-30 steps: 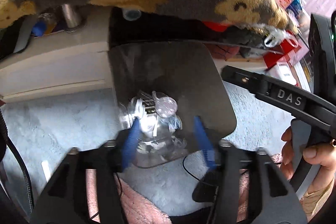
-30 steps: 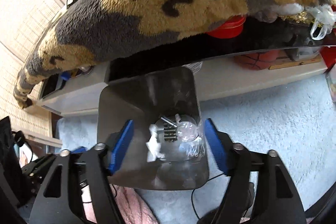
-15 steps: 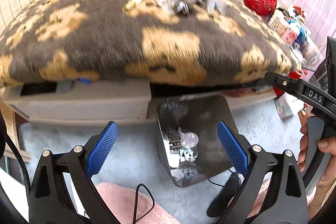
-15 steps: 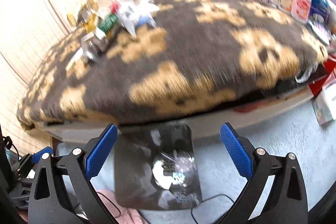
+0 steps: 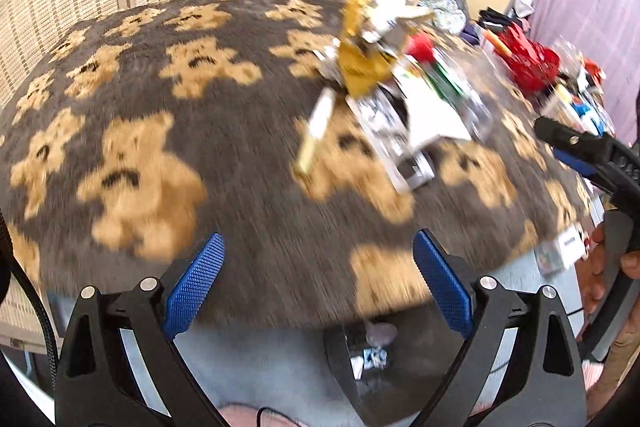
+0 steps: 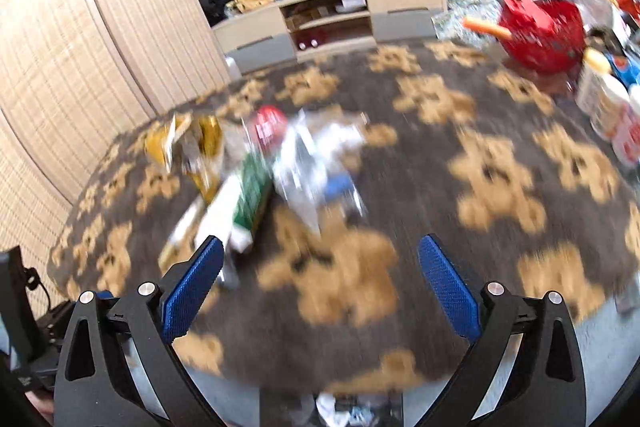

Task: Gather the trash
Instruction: 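Grasp the clear tube with the left tool while the right tool grasps the plastic bag, then move both tools over the metal bin and release the tube and bag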

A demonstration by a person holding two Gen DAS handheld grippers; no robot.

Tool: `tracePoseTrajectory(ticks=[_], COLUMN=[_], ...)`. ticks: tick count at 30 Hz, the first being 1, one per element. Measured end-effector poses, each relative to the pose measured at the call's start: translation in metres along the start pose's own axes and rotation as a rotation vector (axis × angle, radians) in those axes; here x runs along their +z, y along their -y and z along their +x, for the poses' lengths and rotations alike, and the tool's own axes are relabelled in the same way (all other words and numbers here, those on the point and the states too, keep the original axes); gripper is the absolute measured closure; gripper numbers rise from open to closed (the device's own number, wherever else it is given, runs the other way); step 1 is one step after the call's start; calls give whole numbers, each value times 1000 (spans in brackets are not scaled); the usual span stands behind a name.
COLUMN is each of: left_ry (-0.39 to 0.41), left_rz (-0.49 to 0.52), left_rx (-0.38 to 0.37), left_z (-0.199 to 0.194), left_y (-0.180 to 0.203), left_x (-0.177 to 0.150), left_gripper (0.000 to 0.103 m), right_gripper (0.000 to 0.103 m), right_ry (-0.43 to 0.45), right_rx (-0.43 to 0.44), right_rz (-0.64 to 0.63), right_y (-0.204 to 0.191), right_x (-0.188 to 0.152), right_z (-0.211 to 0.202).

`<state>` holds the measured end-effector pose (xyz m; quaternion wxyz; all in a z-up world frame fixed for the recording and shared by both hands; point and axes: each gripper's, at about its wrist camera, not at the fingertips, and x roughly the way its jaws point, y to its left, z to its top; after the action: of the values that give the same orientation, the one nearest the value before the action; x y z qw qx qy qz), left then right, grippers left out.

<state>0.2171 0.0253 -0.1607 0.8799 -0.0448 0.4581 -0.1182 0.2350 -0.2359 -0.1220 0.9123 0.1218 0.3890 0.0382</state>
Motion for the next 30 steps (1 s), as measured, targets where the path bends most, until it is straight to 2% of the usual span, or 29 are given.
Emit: tracePoseTrajectory(ticks=[7, 11, 14, 15, 17, 21, 22, 25, 30], left_ry=[17, -3, -21, -27, -44, -34, -36, -39, -48], left_rz=[41, 72, 70, 72, 80, 88, 82, 84, 92], left_rx=[2, 6, 10, 9, 8, 20, 19, 18, 20], left_z=[29, 51, 65, 69, 77, 81, 81, 78, 67], left_y=[0, 7, 7, 7, 8, 8, 7, 7, 11], left_x=[42, 55, 59, 58, 58, 57, 56, 52, 40], left_gripper=[35, 44, 51, 54, 70, 83, 91, 91, 92], right_gripper=[11, 14, 20, 23, 30, 60, 64, 69, 72], right_ry=[31, 13, -25, -34, -52, -74, -69, -51, -10], right_rx=[43, 63, 79, 78, 66, 50, 46, 58, 51], right_rz=[36, 46, 47, 48, 51, 65, 70, 89, 75], right_y=[-5, -10, -13, -13, -12, -1, 3, 11, 14], right_x=[39, 51, 51, 51, 49, 45, 44, 42, 40], right_z=[23, 41, 57, 61, 69, 77, 75, 67, 39])
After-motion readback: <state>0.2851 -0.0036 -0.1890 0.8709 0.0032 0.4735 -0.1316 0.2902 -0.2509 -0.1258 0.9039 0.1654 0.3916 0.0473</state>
